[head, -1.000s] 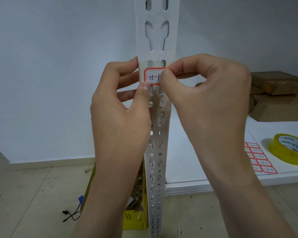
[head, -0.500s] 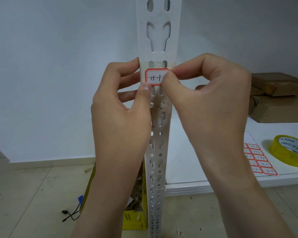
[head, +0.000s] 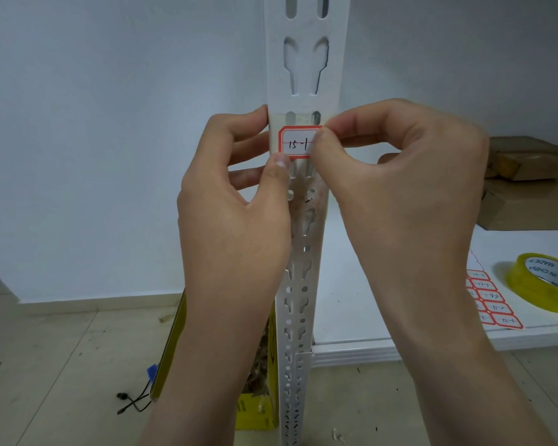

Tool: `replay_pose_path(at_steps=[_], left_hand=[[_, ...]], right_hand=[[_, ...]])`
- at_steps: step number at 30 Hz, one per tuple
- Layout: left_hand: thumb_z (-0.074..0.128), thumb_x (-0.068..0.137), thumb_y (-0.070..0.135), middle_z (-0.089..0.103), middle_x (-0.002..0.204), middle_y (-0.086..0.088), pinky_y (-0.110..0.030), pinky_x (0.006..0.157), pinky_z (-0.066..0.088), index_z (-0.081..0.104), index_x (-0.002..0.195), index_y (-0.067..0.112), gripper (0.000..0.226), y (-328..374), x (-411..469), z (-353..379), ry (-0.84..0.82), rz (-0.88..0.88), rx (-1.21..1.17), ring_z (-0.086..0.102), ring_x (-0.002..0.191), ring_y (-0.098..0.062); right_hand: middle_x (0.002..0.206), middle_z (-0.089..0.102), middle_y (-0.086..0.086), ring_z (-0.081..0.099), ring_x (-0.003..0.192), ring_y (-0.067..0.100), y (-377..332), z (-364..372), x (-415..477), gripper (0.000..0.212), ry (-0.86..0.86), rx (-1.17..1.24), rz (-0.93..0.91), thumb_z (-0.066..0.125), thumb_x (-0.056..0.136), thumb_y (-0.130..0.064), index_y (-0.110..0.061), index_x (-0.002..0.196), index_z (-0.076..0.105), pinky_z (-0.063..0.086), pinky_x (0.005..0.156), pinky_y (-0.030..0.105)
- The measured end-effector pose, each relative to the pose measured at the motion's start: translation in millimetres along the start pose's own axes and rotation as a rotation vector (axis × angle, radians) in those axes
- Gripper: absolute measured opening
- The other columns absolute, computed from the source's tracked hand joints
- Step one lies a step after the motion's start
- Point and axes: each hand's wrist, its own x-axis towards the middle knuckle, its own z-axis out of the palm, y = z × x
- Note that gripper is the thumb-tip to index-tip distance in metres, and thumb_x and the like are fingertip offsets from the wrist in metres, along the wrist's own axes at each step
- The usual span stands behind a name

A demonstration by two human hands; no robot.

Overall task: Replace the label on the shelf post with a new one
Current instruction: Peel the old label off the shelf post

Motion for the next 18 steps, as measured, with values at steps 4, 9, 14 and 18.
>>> replay_pose_path(at_steps=[4, 9, 14, 18], left_hand=[[0.068, 0.097, 0.025, 0.071, 0.113, 0.021, -0.029, 0.079, 0.064, 0.061, 0.119, 0.040, 0.027, 0.0, -0.7, 0.2, -0.002, 0.000, -0.010, 0.069, 0.097, 0.002], [0.068, 0.097, 0.025, 0.071, 0.114, 0.021, -0.031, 0.080, 0.064, 0.060, 0.119, 0.039, 0.027, 0.9, -0.4, 0.6, 0.005, -0.004, -0.006, 0.069, 0.096, 0.003], [0.069, 0.096, 0.024, 0.071, 0.114, 0.022, -0.033, 0.079, 0.064, 0.060, 0.120, 0.037, 0.028, 2.0, -0.4, 1.0, 0.006, -0.009, -0.006, 0.070, 0.097, 0.000], [0.069, 0.096, 0.024, 0.071, 0.113, 0.022, -0.033, 0.080, 0.064, 0.060, 0.119, 0.038, 0.028, 2.4, -0.7, 1.2, 0.010, -0.014, 0.000, 0.070, 0.097, 0.000]], right_hand=[[0.076, 0.070, -0.022, 0.052, 0.048, -0.005, -0.4, -0.5, 1.4, 0.004, -0.018, -0.009, 0.010, 0.074, 0.084, -0.037, -0.034, 0.083, 0.075, 0.037, 0.058, 0.004], [0.075, 0.068, -0.024, 0.058, 0.057, -0.006, -2.5, 0.3, 1.2, 0.005, -0.050, -0.027, 0.024, 0.074, 0.084, -0.040, -0.036, 0.082, 0.074, 0.046, 0.059, 0.006], [0.074, 0.070, -0.023, 0.069, 0.072, 0.000, -1.4, -2.0, 1.0, 0.005, -0.002, -0.003, 0.028, 0.075, 0.084, -0.035, -0.031, 0.081, 0.074, 0.045, 0.061, 0.009], [0.072, 0.070, -0.022, 0.067, 0.068, 0.000, -1.2, -1.4, 0.1, 0.004, 0.006, 0.007, 0.025, 0.075, 0.084, -0.034, -0.032, 0.080, 0.075, 0.042, 0.060, 0.006]])
